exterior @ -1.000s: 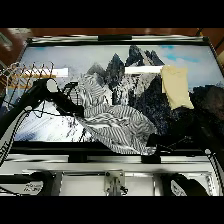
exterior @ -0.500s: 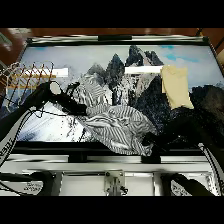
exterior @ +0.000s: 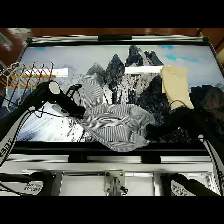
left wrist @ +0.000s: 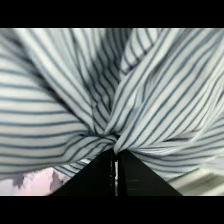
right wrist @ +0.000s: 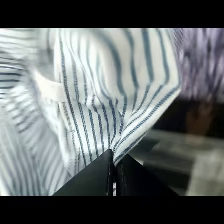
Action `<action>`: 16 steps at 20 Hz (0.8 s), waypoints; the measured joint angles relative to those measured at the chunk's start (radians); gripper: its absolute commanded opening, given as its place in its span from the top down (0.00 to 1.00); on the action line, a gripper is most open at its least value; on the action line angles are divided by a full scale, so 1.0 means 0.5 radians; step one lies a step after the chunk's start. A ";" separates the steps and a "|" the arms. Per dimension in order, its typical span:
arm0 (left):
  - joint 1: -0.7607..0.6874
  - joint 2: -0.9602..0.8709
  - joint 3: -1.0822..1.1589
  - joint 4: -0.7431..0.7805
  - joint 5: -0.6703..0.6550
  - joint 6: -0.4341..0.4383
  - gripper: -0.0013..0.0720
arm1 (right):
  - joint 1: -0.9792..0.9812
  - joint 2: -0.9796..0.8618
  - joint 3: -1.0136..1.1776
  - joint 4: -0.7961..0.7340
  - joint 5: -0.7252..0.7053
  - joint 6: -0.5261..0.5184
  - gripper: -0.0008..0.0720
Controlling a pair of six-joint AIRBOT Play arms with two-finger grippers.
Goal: Fold the shirts.
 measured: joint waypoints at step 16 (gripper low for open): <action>-0.716 0.060 -0.144 -0.885 0.558 0.034 0.08 | -0.001 -0.189 1.280 -0.032 0.582 -0.269 0.88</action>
